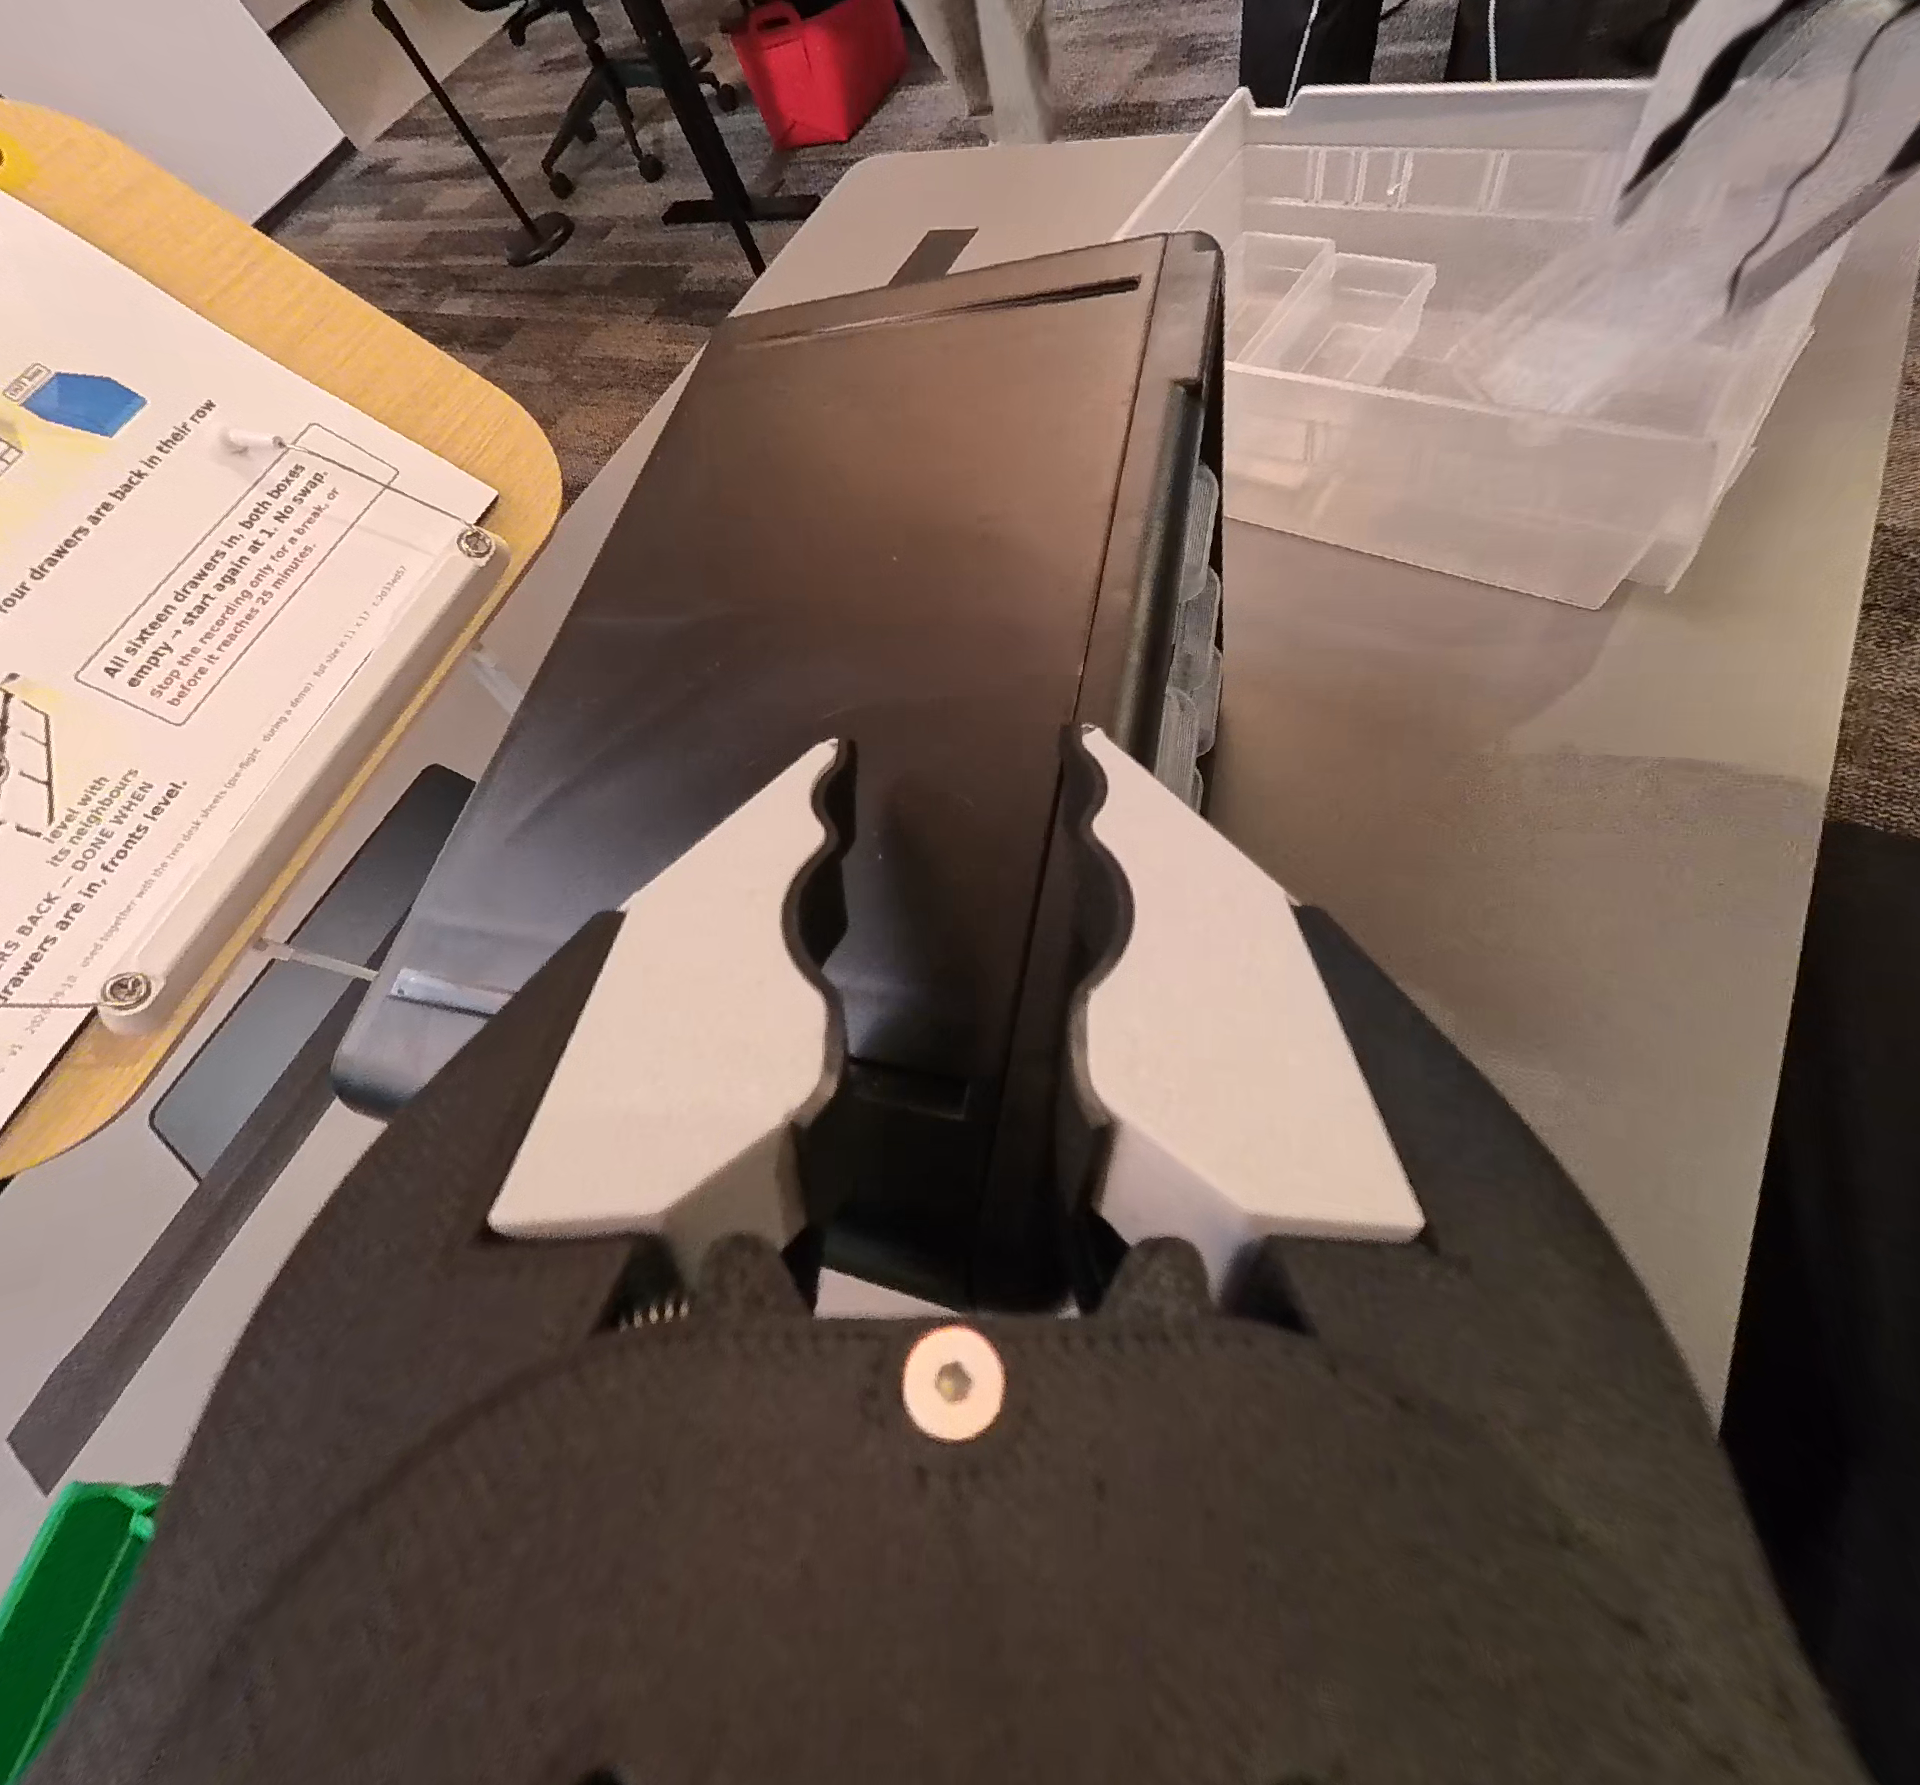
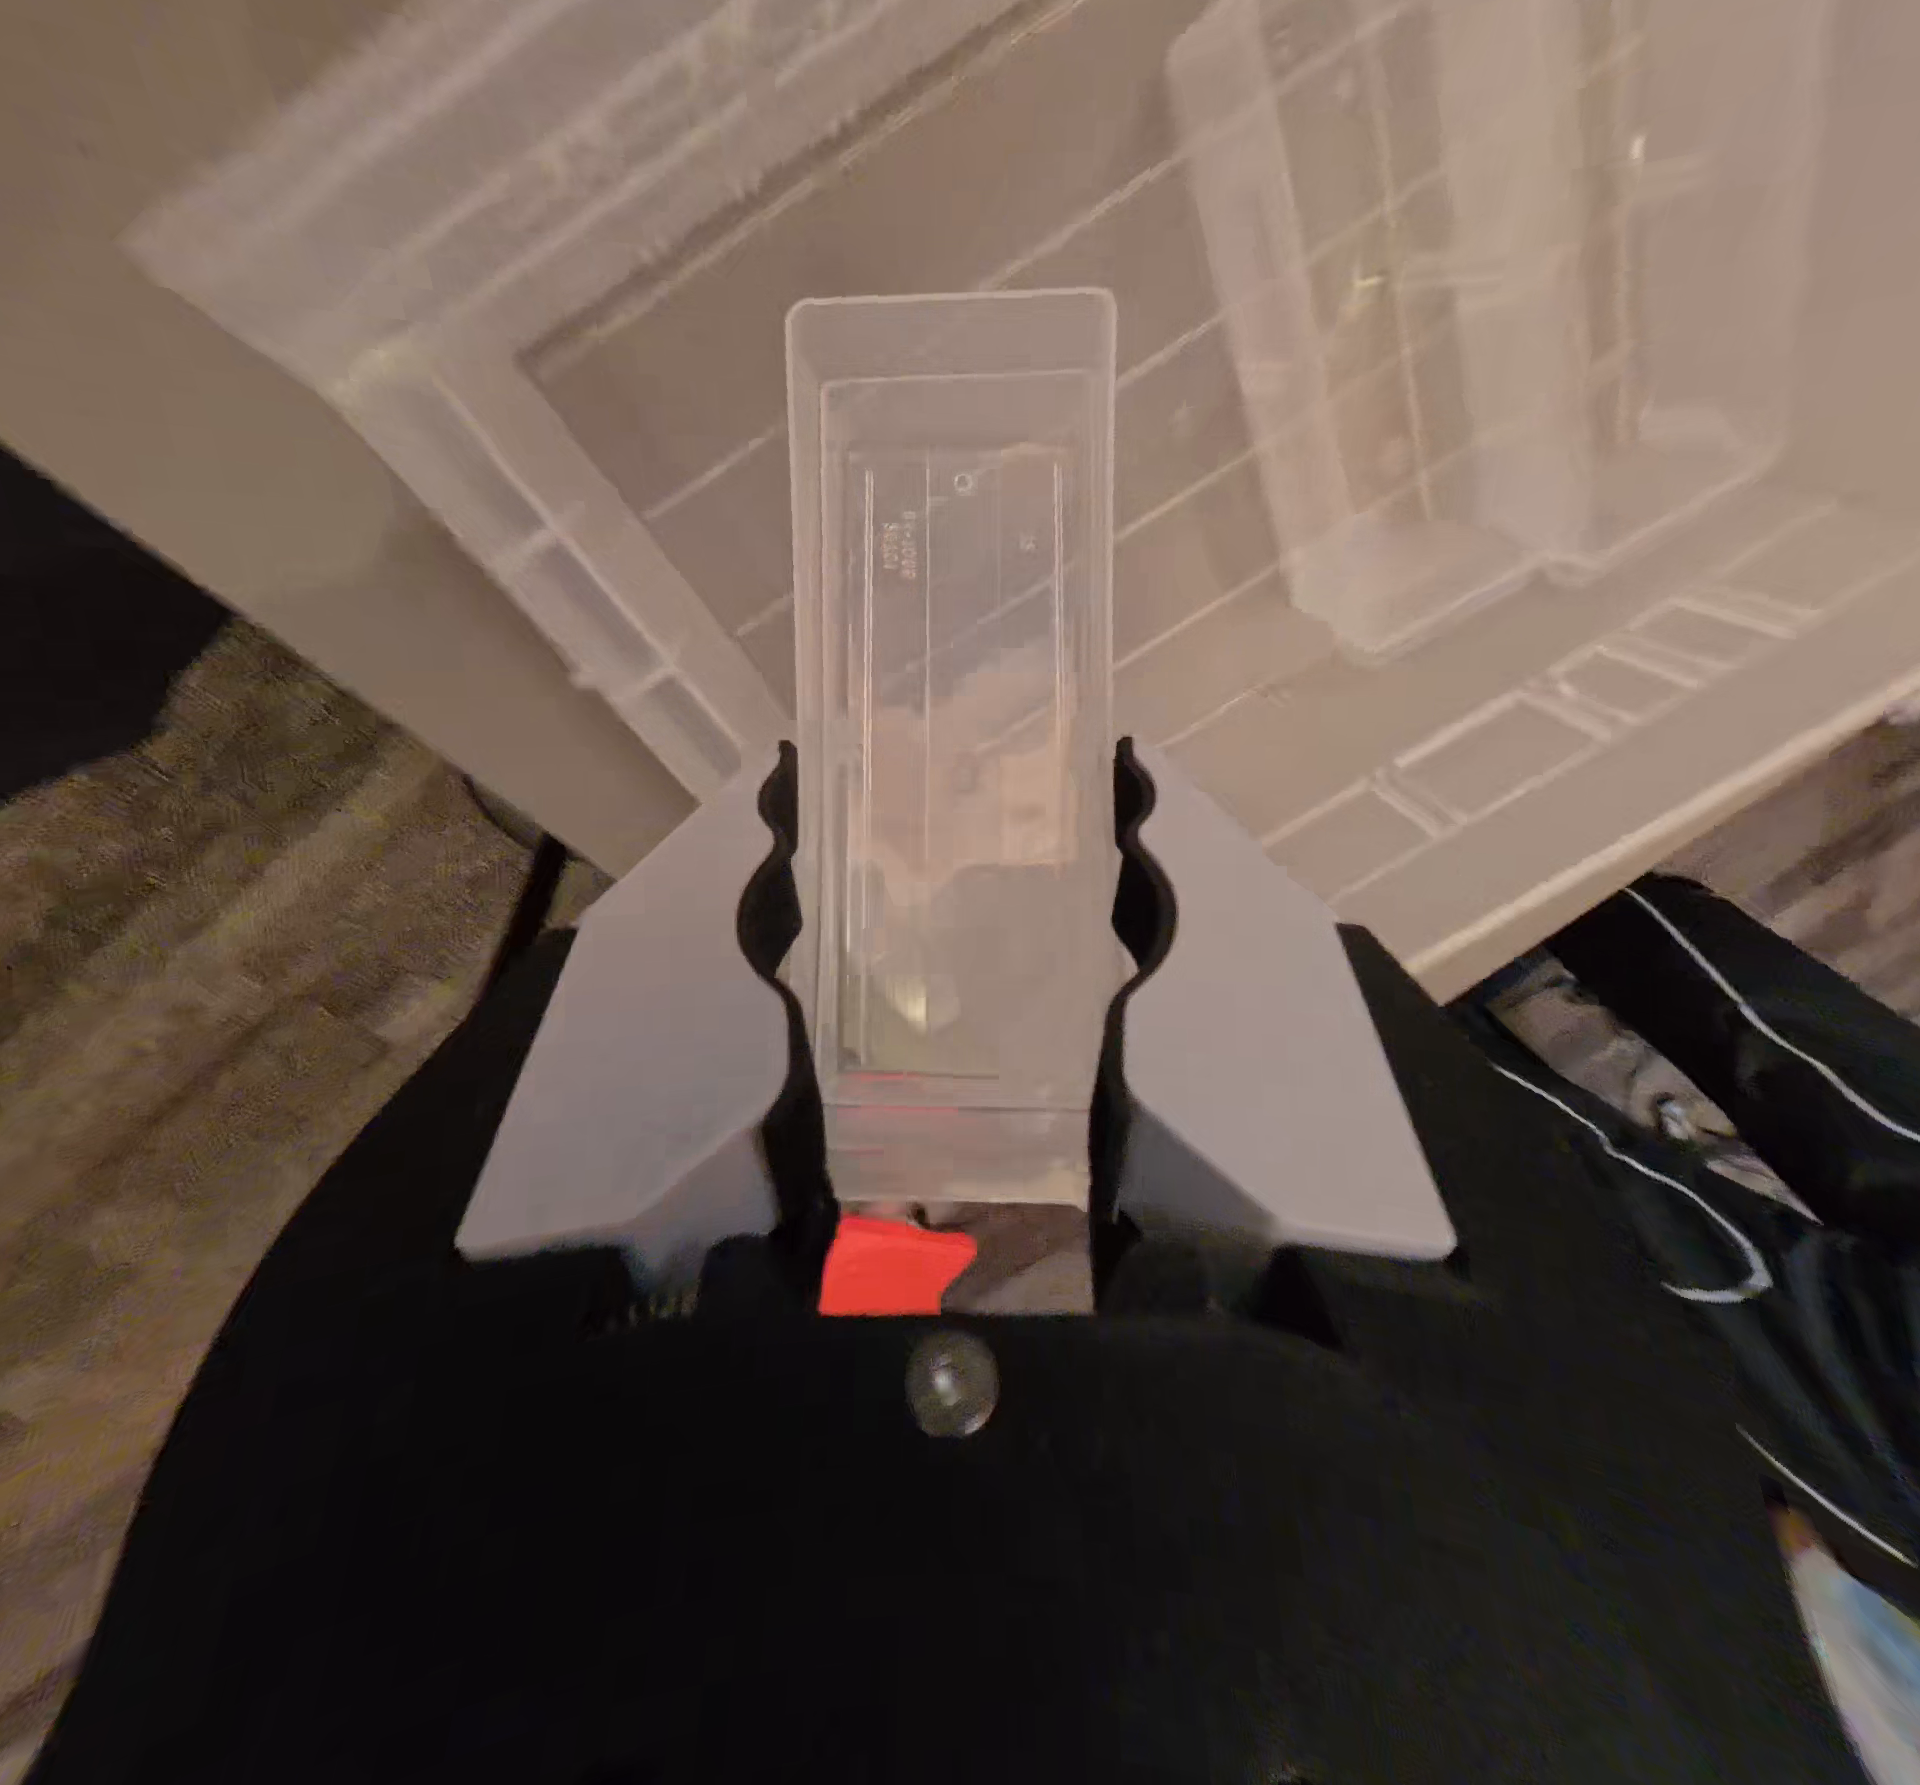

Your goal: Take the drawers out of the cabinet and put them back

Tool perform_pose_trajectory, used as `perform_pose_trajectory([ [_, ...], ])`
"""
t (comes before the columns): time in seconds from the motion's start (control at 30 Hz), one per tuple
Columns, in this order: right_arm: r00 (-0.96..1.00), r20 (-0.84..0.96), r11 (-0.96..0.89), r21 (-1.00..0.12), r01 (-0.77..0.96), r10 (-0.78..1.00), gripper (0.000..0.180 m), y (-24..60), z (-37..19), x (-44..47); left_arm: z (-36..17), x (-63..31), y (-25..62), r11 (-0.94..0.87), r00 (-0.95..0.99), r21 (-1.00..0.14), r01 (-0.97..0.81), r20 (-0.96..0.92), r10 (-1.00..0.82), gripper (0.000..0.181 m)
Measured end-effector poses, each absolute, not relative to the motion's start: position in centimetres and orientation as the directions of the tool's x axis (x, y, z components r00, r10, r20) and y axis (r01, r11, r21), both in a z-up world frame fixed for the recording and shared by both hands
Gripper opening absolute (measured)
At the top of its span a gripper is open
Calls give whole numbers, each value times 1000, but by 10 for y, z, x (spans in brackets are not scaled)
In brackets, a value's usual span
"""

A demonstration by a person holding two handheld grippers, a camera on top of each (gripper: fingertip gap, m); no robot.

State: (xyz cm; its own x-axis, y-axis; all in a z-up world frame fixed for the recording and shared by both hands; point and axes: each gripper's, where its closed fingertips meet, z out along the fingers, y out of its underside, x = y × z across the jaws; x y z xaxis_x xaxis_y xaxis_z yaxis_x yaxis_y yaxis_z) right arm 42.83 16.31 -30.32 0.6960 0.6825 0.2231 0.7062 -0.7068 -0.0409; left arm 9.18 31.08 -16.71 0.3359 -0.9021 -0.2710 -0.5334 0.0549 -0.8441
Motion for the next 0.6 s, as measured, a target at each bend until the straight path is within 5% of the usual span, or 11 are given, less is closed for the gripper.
perform_pose_trajectory([
  [0.2,564,292,-607,77,791,772,61,193,-355,445,-167,92,311,50,339,-843,-535,-269,-902,39],
  [0.33,521,422,-617,126,777,742,83,213,-356,467,-167,92,311,48,340,-843,-536,-268,-901,39],
  [0.43,510,436,-588,56,807,741,67,216,-348,452,-167,92,311,48,339,-843,-536,-267,-902,39],
  [0.6,473,498,-586,93,805,727,50,226,-363,459,-167,92,312,50,340,-844,-535,-269,-901,39],
])
